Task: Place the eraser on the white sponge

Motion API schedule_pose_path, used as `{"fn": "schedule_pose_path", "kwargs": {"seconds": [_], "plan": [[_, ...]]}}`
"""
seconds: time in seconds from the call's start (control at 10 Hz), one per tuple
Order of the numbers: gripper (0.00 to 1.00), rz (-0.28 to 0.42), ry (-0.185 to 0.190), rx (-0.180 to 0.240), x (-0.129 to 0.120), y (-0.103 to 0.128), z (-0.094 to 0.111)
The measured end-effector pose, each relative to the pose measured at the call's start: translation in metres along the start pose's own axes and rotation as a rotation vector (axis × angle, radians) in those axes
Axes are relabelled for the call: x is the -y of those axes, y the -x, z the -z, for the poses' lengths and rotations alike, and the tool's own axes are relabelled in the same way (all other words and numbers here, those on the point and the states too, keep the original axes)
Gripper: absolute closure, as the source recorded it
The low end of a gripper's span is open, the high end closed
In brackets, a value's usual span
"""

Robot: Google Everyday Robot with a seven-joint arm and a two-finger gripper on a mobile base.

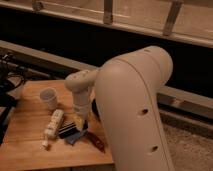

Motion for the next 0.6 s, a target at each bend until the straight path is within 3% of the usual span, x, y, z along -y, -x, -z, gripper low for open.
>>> {"fn": "schedule_pose_path", "kwargs": {"seconds": [0.3,0.6], "plan": [[0.2,-0.006,-0.014,0.009,-0.002,-0.001,0.003],[0.2,-0.013,-0.096,0.025,-0.013,0.003,0.033]]}}
